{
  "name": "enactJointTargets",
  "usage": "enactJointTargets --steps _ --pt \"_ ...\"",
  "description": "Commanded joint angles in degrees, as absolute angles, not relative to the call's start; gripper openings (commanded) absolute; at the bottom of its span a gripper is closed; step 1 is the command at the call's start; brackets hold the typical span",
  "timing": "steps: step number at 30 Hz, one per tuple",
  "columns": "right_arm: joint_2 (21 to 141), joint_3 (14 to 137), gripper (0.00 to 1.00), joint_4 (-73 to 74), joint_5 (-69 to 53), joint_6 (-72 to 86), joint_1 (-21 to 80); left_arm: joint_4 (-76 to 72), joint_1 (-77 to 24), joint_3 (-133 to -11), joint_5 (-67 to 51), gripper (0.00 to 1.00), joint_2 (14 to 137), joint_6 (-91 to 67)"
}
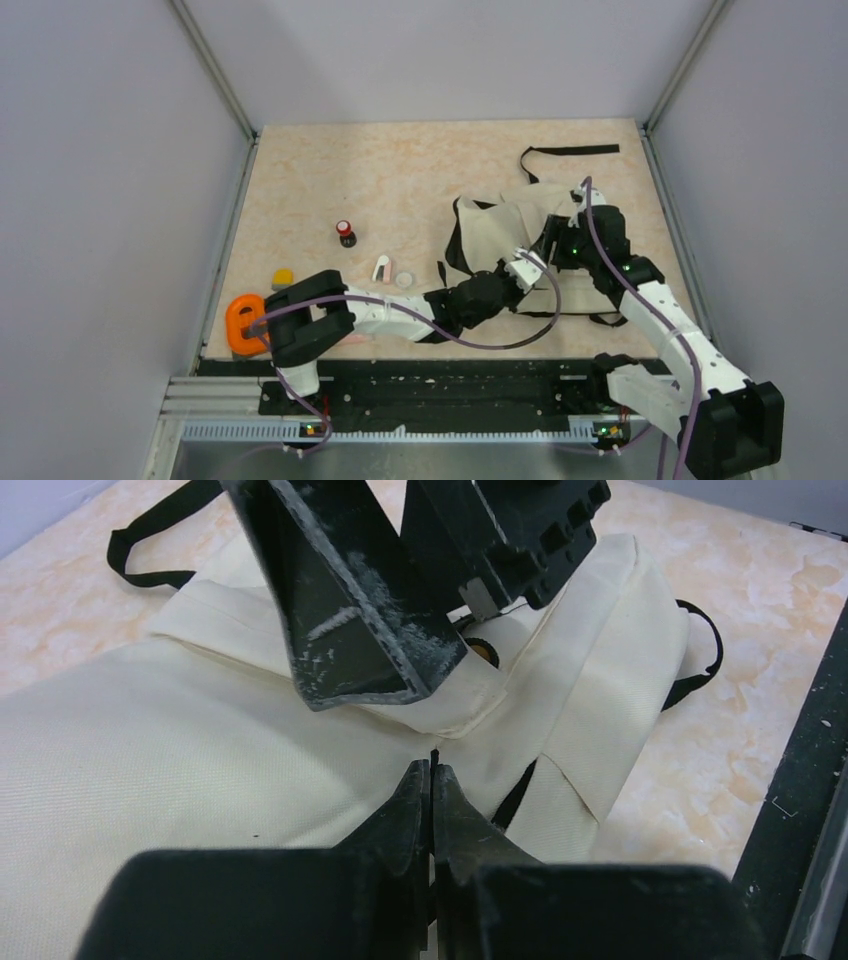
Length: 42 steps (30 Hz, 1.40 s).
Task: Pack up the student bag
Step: Zip the student bag at the center of the board.
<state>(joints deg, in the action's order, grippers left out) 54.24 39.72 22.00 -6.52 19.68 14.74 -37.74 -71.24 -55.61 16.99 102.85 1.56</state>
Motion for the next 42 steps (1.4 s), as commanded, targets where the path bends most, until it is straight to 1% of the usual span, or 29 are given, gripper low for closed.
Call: enactJointTargets --steps 1,3,5,7,8,10,13,17,21,23,26,27,28,29,30,31,32,34,37,39,40,42 --pt "55.78 40.19 0.58 20.46 -0.96 19.51 16.35 -42.54 -70.75 -54.67 20.91 0.00 98.78 1.23" --pt "56.45 40.02 0.46 20.43 -0.19 19.35 16.39 -43.23 -70.66 -53.85 21.99 0.00 98.35 1.22" --pt "56.91 39.75 0.23 20.34 2.59 19.17 16.36 -43.43 -70.66 -53.06 23.58 0.00 97.57 1.30" --pt "56.75 39.48 0.03 20.08 5.06 19.29 16.42 -43.81 -70.39 -51.90 25.91 0.00 96.69 1.40" --pt "56.51 39.47 0.00 19.93 6.44 19.62 16.38 -43.88 -70.06 -51.15 26.87 0.00 96.19 1.41" --pt "55.49 39.51 0.00 19.73 9.19 19.50 16.38 -43.88 -68.89 -49.23 28.15 0.00 94.18 0.39" --pt "54.02 40.17 0.00 19.62 12.34 18.96 16.28 -44.12 -66.43 -44.80 27.02 0.00 89.02 -3.54" --pt "54.37 41.08 0.00 19.38 14.33 18.36 16.26 -43.98 -63.46 -39.81 26.11 0.00 82.59 -5.16" --pt "56.02 41.75 0.00 18.64 13.88 18.06 16.25 -44.44 -57.86 -34.76 24.26 0.00 77.91 -9.03" --pt "56.63 42.32 0.00 18.44 12.90 17.54 16.25 -45.02 -55.37 -33.21 21.34 0.00 76.21 -11.02" --pt "57.13 44.42 0.00 18.67 9.31 15.15 16.17 -46.04 -54.33 -32.41 15.85 0.00 74.35 -11.05" --pt "57.28 45.38 0.09 19.14 7.43 14.13 16.23 -46.05 -54.32 -32.49 13.87 0.00 74.01 -11.10" --pt "57.26 46.31 0.25 19.71 5.40 12.83 16.29 -46.04 -54.32 -32.65 12.21 0.00 73.79 -11.39" --pt "57.03 46.92 0.46 19.94 3.52 11.74 16.37 -46.03 -54.32 -32.80 10.68 0.00 73.53 -11.76" --pt "56.46 47.29 0.61 19.88 1.79 10.86 16.61 -45.74 -54.32 -32.92 9.40 0.00 73.30 -12.20" --pt "55.72 47.36 0.69 19.46 -0.22 9.61 16.84 -45.29 -54.32 -33.14 8.32 0.00 72.94 -12.74" --pt "54.78 47.19 0.74 18.82 -2.41 8.43 17.33 -44.74 -54.25 -33.31 7.33 0.00 72.55 -13.22" --pt "52.57 46.23 0.78 16.61 -6.18 6.70 18.47 -43.17 -54.11 -33.90 5.66 0.00 71.97 -14.04" --pt "49.72 44.35 0.78 12.17 -14.68 5.33 20.62 -41.29 -53.86 -34.34 4.78 0.00 71.26 -15.74" --pt "48.54 43.03 0.79 8.91 -19.16 3.80 24.08 -40.42 -53.35 -34.48 4.14 0.00 70.94 -17.24" --pt "48.35 42.46 0.79 7.83 -20.69 3.13 26.09 -39.82 -53.09 -34.60 3.68 0.00 70.91 -17.96" --pt "48.25 41.44 0.79 5.81 -19.92 1.28 31.00 -39.06 -52.68 -34.74 3.07 0.00 70.84 -19.22"
